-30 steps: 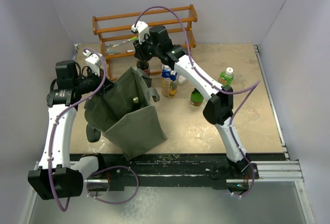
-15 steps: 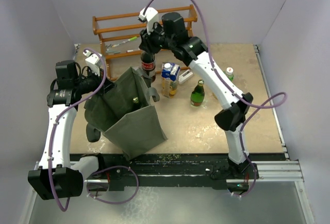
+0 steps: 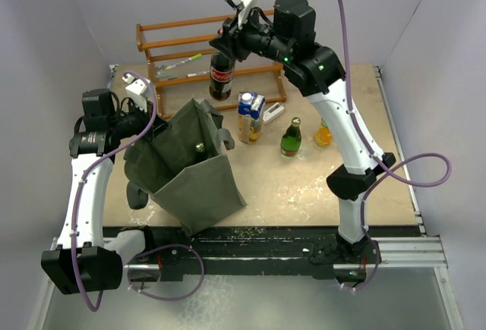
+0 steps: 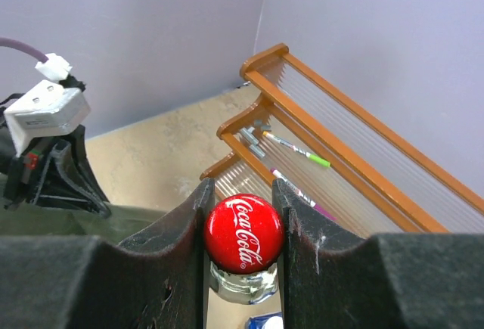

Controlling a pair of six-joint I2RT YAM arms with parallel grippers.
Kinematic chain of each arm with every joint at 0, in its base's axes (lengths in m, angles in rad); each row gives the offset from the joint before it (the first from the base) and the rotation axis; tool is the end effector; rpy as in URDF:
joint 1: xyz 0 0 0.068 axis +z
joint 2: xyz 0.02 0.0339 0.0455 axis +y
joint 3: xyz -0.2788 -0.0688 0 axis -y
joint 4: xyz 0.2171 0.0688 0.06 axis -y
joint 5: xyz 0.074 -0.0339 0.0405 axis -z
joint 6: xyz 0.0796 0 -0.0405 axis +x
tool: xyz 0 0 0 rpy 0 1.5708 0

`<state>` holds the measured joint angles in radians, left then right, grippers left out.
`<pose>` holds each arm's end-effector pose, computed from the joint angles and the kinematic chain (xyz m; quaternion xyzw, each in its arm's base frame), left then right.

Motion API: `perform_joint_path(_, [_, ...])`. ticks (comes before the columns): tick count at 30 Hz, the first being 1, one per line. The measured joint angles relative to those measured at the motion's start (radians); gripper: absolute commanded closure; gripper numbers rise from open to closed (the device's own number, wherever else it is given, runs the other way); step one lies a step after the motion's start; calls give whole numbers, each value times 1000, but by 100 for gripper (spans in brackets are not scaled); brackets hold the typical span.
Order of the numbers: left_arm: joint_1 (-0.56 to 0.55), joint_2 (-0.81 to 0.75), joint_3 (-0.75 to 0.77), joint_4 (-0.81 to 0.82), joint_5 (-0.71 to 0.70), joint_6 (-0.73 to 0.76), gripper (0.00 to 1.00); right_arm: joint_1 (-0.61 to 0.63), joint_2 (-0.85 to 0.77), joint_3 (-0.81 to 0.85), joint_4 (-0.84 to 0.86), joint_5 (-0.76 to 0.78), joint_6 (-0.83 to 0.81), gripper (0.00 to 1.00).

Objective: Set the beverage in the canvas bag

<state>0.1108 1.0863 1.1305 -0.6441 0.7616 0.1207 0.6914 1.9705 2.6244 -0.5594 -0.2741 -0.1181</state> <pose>0.2178 -0.0310 0.3554 0.1775 0.8202 -0.2765 0.4682 0.3054 0.2807 0.5642 -0.3554 0.5730 0.2954 0.6769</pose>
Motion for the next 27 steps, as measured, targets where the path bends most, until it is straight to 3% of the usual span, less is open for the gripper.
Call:
perform_joint_path(12, [-68, 66, 63, -48, 0, 60, 100, 14, -71, 25, -103, -105, 2, 100])
perform_joint_path(27, [-74, 115, 111, -98, 50, 108, 100, 57, -183, 25, -6, -351, 101, 100])
